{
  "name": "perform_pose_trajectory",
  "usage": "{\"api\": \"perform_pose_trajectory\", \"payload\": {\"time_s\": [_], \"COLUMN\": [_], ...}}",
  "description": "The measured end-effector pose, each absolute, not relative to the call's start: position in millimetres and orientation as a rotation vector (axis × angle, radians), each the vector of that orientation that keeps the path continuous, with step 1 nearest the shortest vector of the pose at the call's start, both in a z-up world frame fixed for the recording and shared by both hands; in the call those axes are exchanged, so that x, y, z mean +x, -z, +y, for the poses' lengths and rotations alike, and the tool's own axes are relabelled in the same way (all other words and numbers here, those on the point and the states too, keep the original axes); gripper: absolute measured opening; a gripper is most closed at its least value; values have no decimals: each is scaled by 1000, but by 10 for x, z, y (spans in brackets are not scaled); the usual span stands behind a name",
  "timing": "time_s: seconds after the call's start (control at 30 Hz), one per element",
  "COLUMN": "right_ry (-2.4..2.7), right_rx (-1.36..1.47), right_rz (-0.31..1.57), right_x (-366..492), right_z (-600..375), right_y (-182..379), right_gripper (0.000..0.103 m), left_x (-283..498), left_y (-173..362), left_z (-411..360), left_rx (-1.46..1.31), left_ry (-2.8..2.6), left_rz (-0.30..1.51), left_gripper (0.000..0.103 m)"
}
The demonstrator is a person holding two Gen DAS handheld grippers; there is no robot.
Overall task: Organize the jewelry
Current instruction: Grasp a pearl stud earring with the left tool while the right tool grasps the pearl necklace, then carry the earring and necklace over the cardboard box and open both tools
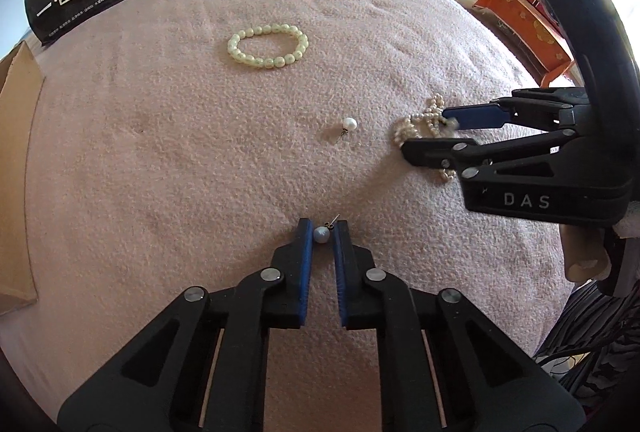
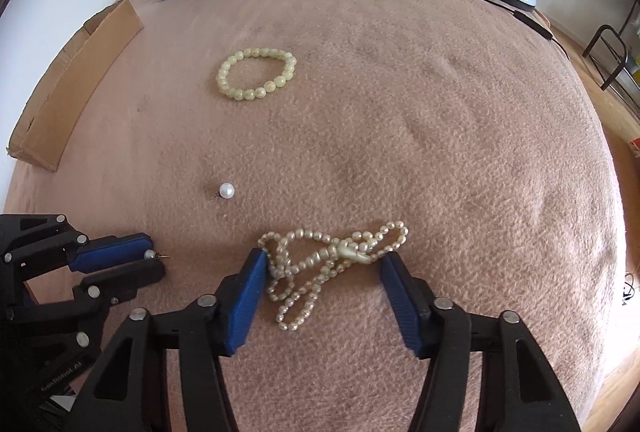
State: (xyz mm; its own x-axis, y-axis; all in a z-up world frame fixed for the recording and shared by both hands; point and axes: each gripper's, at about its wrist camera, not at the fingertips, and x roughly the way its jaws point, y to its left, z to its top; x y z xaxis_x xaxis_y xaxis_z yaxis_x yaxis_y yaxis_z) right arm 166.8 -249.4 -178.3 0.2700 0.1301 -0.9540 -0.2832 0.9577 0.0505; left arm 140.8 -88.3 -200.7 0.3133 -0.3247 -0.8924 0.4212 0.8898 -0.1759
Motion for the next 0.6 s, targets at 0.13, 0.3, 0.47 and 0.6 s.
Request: {"api": "perform_pose_trajectory", "payload": {"time_s": [0.13,0.3,0.47,0.6], "right_ry": [-266,-267,-271,-278], "right_rx": [-133,-77,-61,-34], "right_rz": [1260,1265,1240,1197], "right_x": [1662,1706,1695,1688], "right_z": [-2621,-2765,-2868,-2890], "right_y": [1751,1717,1595,1440], "right_gripper": [29,9,8,8], "left_x": [1417,1405,1406,1419], "left_y": [1997,1961,1855,1740], "left_z": [-859,-834,-756,-691], "left_rx": [78,69,37,9], "left_ry": [489,486,479,473], "left_rz": [1156,1151,1131,1106], "left_gripper": [7,7,7,7]}}
